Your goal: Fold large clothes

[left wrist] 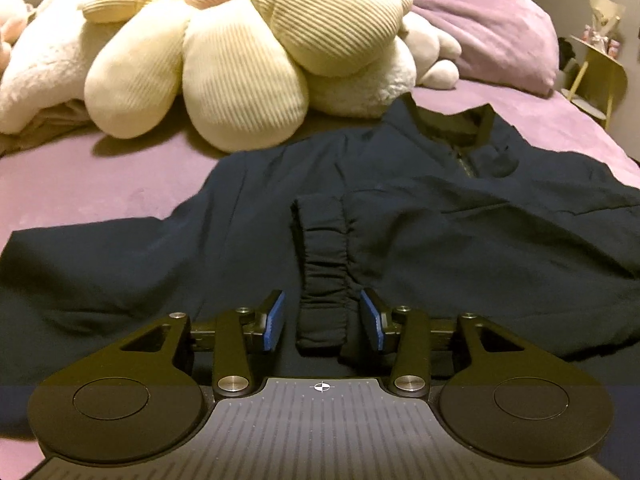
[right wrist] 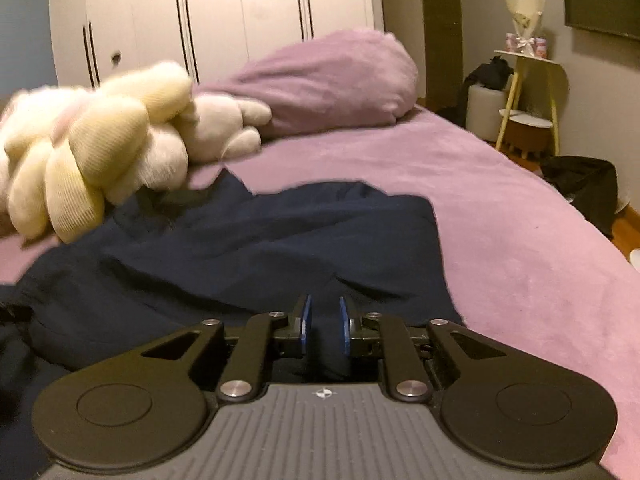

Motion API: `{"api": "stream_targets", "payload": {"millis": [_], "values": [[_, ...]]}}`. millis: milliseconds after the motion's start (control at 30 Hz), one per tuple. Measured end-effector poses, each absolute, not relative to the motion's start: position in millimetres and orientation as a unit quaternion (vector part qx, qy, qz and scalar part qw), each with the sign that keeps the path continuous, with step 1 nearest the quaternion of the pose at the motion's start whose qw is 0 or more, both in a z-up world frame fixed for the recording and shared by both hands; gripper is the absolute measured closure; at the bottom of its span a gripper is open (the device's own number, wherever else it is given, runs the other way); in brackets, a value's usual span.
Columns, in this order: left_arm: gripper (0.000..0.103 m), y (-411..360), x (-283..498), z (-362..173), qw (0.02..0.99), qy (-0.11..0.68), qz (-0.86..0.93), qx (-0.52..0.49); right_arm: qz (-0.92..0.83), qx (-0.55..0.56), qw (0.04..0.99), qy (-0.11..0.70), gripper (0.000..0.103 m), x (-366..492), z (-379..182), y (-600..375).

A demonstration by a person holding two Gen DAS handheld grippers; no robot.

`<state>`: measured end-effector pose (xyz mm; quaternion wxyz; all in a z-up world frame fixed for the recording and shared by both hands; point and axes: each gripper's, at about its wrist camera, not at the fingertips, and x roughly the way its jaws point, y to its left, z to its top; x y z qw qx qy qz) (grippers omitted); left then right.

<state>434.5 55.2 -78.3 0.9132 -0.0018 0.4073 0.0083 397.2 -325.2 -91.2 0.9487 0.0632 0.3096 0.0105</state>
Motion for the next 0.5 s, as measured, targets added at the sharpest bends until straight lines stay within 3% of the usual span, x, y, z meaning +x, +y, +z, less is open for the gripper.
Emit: {"api": "stream_targets", "payload": {"millis": [67, 500], "values": [[0.057, 54.0, 438.5, -83.9, 0.913, 0.409, 0.008, 0.002, 0.007, 0.059, 0.946, 0.320, 0.103, 404.2, -107.0, -328.8], [0.053, 52.3, 446.6, -93.4, 0.912, 0.410, 0.021, 0.004, 0.009, -0.012, 0.956, 0.292, 0.103, 404.7, -120.9, -322.4]]}}
